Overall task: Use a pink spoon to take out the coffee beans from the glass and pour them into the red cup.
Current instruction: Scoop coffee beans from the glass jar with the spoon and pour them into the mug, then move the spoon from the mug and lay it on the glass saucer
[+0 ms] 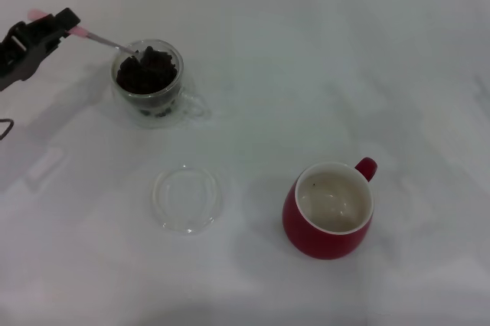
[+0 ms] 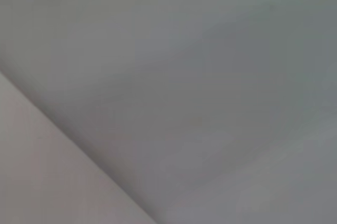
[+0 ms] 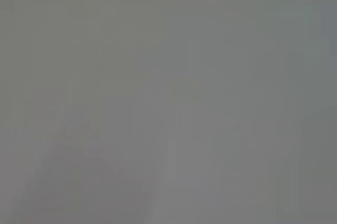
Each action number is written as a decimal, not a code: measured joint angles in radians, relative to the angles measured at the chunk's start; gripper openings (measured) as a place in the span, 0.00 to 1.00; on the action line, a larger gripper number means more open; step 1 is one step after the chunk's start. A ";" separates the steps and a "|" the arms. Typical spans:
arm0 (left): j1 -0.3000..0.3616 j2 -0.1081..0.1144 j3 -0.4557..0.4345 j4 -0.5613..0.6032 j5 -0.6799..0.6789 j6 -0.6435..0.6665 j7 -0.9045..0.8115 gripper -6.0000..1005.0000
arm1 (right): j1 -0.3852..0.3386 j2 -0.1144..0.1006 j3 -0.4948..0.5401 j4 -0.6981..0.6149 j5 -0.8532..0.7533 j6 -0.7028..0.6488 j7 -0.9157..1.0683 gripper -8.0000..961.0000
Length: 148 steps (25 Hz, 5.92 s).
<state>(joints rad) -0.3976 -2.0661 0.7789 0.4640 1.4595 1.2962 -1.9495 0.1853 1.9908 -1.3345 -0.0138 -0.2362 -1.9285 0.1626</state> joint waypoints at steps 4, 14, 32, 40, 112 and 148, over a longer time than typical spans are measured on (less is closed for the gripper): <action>-0.018 0.000 0.005 -0.004 0.007 0.031 0.011 0.13 | 0.006 0.000 0.000 0.000 0.000 0.000 0.000 0.79; -0.093 -0.001 0.089 -0.028 0.026 0.110 0.015 0.13 | 0.018 0.006 0.000 -0.001 0.000 0.008 0.000 0.79; -0.234 -0.006 0.303 -0.066 0.027 0.200 -0.020 0.13 | 0.038 0.013 0.004 -0.002 0.001 0.032 0.000 0.79; -0.281 -0.008 0.408 -0.056 0.034 0.190 0.005 0.13 | 0.038 0.014 0.007 -0.001 0.002 0.039 0.011 0.79; 0.079 0.000 0.269 0.151 0.159 0.150 0.201 0.17 | -0.021 0.013 0.001 -0.001 0.002 -0.014 0.109 0.79; 0.046 -0.002 0.267 0.036 0.196 0.061 0.178 0.43 | 0.013 -0.007 0.008 -0.014 0.010 0.040 0.125 0.79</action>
<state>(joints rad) -0.3516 -2.0681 1.0464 0.5000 1.6553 1.3576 -1.7717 0.1979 1.9835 -1.3263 -0.0279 -0.2258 -1.8888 0.2872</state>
